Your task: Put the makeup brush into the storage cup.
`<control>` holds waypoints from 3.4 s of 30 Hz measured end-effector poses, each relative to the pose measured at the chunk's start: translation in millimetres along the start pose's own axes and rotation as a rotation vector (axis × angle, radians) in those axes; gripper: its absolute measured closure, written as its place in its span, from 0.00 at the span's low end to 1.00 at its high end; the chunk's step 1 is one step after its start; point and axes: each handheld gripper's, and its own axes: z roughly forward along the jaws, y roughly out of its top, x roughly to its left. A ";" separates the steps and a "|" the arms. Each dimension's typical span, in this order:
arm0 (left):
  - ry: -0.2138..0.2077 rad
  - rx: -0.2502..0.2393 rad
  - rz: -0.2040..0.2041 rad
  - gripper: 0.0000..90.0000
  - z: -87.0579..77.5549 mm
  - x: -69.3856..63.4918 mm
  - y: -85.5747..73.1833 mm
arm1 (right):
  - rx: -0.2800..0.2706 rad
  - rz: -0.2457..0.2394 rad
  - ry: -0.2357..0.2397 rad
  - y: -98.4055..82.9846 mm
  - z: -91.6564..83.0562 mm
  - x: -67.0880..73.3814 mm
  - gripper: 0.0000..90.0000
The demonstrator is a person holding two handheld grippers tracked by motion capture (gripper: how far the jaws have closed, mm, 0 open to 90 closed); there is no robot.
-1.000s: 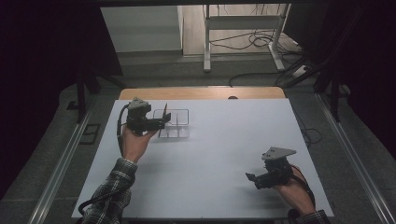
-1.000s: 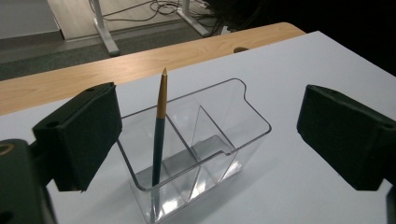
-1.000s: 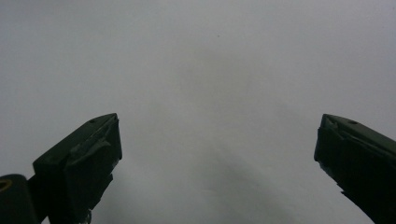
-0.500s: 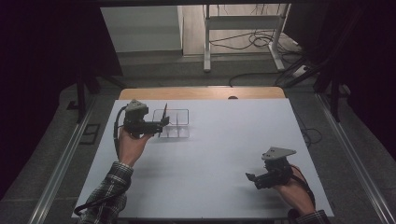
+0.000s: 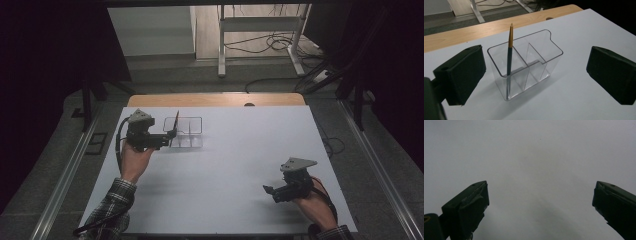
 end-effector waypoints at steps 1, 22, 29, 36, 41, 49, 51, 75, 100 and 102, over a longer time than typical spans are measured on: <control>0.001 0.002 0.004 0.03 -0.6 -0.1 -0.3 | -0.001 0.000 -0.001 0.0 -0.1 -0.1 0.01; -0.004 0.009 0.026 0.03 -15.6 -7.1 -16.8 | -0.018 0.014 -0.006 0.4 -1.5 -0.5 0.01; -0.008 0.010 0.035 0.03 -18.7 -10.9 -21.7 | -0.019 0.015 -0.007 0.2 -1.7 -0.5 0.01; -0.009 0.008 0.037 0.03 -23.4 -13.2 -28.7 | -0.019 0.014 -0.008 0.3 -1.8 -0.4 0.01; -0.012 0.004 0.034 0.03 -26.2 -13.4 -34.2 | -0.018 0.013 -0.008 0.2 -1.7 -0.4 0.01; -0.014 0.002 0.031 0.03 -28.1 -14.4 -43.8 | -0.015 0.011 -0.009 0.2 -1.6 -0.3 0.01; -0.013 0.002 0.031 0.03 -28.7 -14.6 -46.1 | -0.015 0.011 -0.009 0.1 -1.6 -0.3 0.01; -0.014 0.001 0.027 0.03 -41.5 -17.4 -63.2 | -0.013 0.007 -0.010 0.3 -1.6 0.4 0.01; -0.004 -0.001 0.013 0.03 -60.7 -19.5 -79.9 | -0.020 0.010 -0.016 0.1 -2.9 0.6 0.01; -0.002 -0.002 0.012 0.03 -62.5 -19.6 -80.8 | -0.021 0.010 -0.017 0.1 -3.0 0.5 0.01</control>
